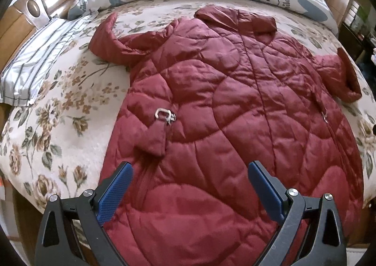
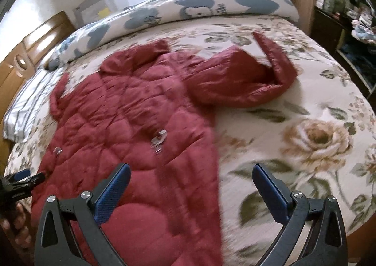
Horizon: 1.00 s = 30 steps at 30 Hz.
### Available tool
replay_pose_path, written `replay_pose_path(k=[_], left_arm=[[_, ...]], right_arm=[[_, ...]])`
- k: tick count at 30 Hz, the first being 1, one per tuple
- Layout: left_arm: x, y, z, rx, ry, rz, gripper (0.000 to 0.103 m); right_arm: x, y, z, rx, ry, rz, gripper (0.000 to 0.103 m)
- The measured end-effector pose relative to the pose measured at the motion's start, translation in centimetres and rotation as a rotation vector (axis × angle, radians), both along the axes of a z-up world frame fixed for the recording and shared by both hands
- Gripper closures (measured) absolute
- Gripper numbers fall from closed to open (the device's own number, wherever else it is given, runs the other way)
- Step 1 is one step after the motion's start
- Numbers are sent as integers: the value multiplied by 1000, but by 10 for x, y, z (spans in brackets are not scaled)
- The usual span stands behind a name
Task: Fold large clothes
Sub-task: 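Grasp the red coat's sleeve cuff with the right gripper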
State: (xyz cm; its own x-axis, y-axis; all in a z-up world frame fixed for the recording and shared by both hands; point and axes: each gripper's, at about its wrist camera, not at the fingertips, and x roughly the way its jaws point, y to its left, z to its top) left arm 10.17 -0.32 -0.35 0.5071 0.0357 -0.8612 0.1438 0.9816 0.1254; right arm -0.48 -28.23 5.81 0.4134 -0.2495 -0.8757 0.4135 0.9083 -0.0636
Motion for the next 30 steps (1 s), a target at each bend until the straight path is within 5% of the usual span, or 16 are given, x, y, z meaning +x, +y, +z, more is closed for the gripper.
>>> replay_pose_path(k=[17, 26, 30], left_arm=[[52, -5, -11, -15, -5, 40, 4], [72, -14, -19, -2, 20, 35, 4], [78, -16, -22, 4, 25, 30, 4]], right_arm=[[81, -165, -19, -90, -19, -216, 3], [119, -224, -59, -88, 47, -291, 40], [122, -229, -67, -66, 38, -290, 68]])
